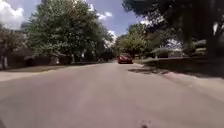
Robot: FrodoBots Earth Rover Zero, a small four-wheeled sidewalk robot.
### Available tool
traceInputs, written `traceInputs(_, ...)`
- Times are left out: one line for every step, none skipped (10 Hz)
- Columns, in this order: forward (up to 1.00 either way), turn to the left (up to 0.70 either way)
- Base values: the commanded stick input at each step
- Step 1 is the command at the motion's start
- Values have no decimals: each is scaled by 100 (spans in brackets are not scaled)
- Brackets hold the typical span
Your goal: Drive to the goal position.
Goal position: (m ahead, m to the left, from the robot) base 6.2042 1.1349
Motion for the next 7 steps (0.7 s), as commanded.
traceInputs(85, 0)
traceInputs(85, 0)
traceInputs(85, 0)
traceInputs(85, 0)
traceInputs(85, 0)
traceInputs(85, 0)
traceInputs(85, 0)
